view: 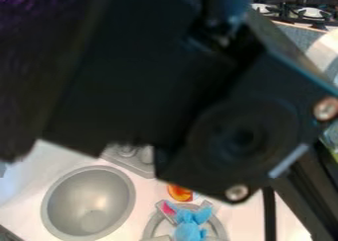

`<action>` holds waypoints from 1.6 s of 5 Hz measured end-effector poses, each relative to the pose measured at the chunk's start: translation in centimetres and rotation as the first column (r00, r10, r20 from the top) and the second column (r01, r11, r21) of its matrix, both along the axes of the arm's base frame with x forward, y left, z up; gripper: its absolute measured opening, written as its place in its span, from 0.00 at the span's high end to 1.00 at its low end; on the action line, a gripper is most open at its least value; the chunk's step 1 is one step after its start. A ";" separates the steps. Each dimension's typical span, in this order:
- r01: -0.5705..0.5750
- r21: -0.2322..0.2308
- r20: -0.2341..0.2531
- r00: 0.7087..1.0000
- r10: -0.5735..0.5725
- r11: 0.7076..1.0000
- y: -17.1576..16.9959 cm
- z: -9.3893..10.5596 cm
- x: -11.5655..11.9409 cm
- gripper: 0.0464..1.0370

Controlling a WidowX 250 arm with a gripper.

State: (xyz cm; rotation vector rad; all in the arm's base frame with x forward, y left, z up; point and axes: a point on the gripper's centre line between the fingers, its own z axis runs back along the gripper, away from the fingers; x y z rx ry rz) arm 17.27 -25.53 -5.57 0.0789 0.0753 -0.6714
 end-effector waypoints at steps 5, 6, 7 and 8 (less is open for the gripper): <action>0.053 0.017 -0.083 0.995 -0.051 0.998 -1.8 -4.2 1.3 0.38; 0.034 -0.010 -0.084 0.996 -0.035 0.999 -1.9 -4.2 1.7 0.65; 0.022 -0.020 -0.091 0.996 -0.024 1.000 -1.9 -4.4 1.4 0.70; 0.022 -0.029 -0.096 0.995 -0.025 0.999 -1.6 -4.2 1.0 0.70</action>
